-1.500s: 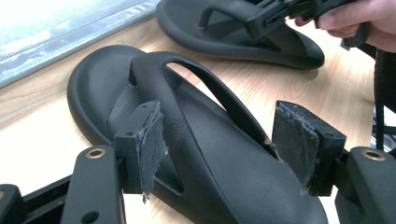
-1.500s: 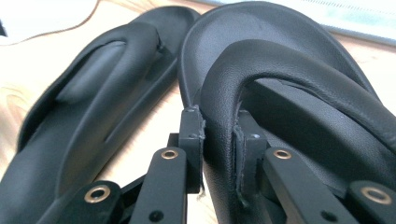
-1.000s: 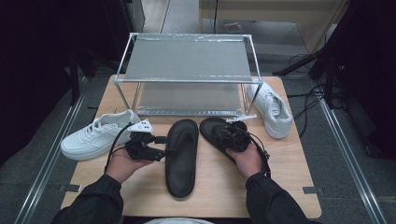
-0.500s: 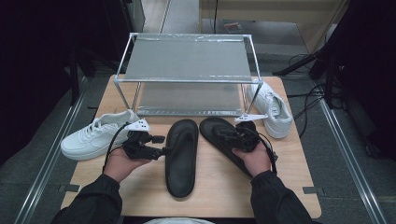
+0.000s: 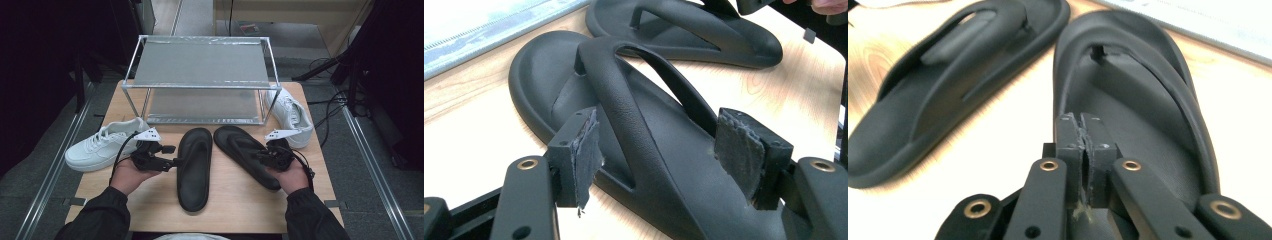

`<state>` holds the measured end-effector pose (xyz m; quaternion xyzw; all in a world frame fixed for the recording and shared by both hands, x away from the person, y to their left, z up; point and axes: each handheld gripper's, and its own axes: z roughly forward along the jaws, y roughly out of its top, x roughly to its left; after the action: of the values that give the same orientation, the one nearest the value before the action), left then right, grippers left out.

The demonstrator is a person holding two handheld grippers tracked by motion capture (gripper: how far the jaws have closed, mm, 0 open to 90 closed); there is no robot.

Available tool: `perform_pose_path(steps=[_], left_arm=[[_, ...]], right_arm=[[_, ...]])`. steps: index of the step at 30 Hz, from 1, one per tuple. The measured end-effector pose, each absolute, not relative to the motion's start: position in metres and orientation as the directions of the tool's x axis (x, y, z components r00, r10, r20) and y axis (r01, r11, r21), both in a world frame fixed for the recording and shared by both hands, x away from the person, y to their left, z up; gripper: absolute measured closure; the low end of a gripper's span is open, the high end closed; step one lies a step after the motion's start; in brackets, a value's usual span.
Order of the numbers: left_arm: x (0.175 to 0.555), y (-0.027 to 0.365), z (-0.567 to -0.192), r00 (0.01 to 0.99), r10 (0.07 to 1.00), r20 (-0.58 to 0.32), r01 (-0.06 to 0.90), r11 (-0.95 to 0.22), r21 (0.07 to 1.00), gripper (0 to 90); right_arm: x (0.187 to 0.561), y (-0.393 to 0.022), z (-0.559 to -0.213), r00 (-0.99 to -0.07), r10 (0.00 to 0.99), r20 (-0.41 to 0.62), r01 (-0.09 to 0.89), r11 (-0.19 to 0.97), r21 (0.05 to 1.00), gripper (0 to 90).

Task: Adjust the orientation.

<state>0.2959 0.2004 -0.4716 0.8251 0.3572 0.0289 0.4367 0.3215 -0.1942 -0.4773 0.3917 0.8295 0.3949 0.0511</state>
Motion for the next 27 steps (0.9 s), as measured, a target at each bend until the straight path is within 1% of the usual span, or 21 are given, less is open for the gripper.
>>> perform_pose_path(steps=[3,6,13,27], left_arm=[[0.297,0.2,-0.472,0.742,0.613,-0.271,0.568,-0.36,0.74,34.8],[0.296,0.199,-0.473,0.742,0.614,-0.271,0.569,-0.363,0.738,34.8],[0.297,0.199,-0.474,0.742,0.612,-0.274,0.571,-0.362,0.736,34.9],[0.298,0.196,-0.476,0.742,0.61,-0.278,0.578,-0.371,0.727,35.0]], right_arm=[[0.327,-0.197,-0.482,-0.671,0.701,0.241,0.636,0.376,0.674,90.0],[0.33,-0.194,-0.487,-0.666,0.707,0.237,0.648,0.392,0.653,89.5],[0.331,-0.182,-0.495,-0.682,0.701,0.21,0.646,0.442,0.622,89.2],[0.333,-0.173,-0.495,-0.692,0.69,0.213,0.641,0.451,0.621,89.5]])
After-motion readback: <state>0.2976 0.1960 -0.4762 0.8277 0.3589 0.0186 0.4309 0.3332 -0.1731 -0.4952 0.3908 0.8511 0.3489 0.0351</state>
